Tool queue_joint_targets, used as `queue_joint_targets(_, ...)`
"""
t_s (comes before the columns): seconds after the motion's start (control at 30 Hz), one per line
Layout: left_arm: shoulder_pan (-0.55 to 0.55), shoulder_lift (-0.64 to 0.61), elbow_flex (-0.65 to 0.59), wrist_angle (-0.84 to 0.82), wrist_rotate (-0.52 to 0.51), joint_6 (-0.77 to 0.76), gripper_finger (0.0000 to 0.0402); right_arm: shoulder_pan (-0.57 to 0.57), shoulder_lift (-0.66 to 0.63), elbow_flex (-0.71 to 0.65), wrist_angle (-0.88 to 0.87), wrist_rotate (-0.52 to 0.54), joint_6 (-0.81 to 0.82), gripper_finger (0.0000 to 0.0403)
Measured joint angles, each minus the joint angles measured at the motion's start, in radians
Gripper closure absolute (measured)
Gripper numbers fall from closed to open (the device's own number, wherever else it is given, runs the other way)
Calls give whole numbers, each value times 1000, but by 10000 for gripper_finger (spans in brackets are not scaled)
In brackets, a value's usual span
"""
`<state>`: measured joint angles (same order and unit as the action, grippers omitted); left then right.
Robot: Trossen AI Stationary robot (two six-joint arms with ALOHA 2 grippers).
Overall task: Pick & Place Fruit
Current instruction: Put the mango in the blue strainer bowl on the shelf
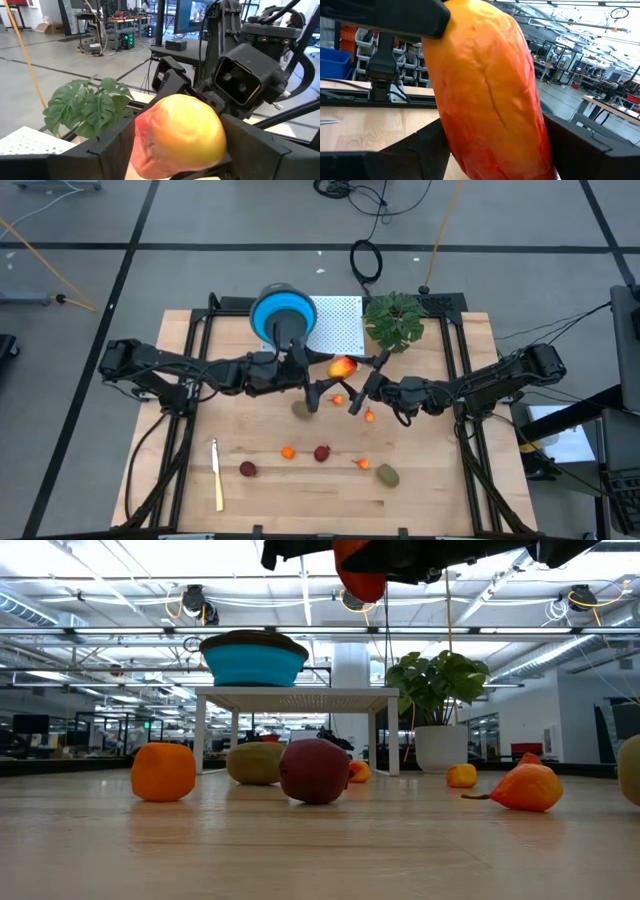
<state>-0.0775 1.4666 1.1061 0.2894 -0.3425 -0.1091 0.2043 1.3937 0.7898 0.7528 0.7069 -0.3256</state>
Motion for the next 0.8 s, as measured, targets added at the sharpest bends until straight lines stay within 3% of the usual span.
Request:
queue_joint_targets(0.27, 6, 16, 0, 19, 10, 43, 82, 1, 0, 0, -1, -4, 23, 126)
queue_joint_targets(0.8, 6, 66, -1, 57, 23, 25, 155, 13, -2, 0, 0, 6, 29, 126)
